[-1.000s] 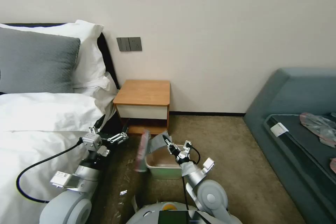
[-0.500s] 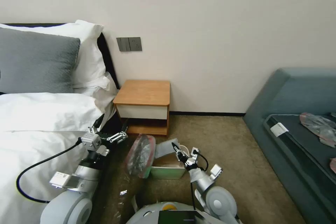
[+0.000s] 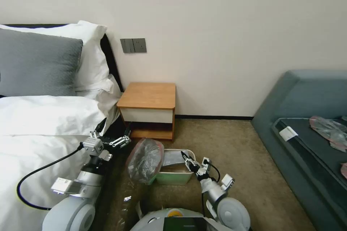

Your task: Pick up the garbage bag from the table and place it over the trash can.

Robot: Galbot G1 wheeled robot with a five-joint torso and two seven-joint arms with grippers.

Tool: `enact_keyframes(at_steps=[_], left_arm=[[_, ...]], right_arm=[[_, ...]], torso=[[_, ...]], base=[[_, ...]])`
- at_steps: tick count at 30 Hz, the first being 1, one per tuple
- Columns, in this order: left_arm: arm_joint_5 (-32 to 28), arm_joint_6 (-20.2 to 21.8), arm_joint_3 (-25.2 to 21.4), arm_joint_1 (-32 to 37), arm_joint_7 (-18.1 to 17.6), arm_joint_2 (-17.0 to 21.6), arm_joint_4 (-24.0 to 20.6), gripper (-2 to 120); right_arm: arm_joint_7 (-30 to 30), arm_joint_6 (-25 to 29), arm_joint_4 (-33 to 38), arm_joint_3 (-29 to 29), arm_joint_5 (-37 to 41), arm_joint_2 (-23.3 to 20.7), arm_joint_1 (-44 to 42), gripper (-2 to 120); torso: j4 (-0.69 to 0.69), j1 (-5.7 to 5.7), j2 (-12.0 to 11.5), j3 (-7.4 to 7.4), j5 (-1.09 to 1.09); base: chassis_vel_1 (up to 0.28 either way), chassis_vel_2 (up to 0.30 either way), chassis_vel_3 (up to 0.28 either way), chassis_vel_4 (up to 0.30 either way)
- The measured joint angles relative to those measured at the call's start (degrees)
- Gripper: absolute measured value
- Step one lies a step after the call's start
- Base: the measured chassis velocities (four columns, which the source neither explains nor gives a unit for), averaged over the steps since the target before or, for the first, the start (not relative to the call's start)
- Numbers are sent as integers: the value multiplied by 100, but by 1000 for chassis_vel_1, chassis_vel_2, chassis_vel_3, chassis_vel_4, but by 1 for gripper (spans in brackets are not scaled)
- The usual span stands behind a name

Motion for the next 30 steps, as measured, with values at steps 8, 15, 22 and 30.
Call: enact_keyframes(at_steps=[8, 15, 22, 30], left_arm=[[-8, -3, 35, -34, 2, -15, 66, 100], [43, 5, 113, -44, 17, -14, 137, 100], [387, 244, 287, 46, -24, 45, 325, 100], [699, 561, 991, 84, -532, 84, 819, 97]], right_arm=[[128, 1, 289, 161, 3, 19, -246, 80], [158, 19, 533, 343, 17, 24, -330, 99], [278, 30, 891, 596, 108, 98, -371, 100], [405, 77, 1130, 752, 177, 161, -393, 100]], torso=[[0, 0, 0, 0, 0], [0, 0, 0, 0, 0], [0, 0, 0, 0, 1], [0, 0, 0, 1, 0]], base=[[0, 0, 0, 0], [0, 0, 0, 0], [0, 0, 0, 0], [0, 0, 0, 0]])
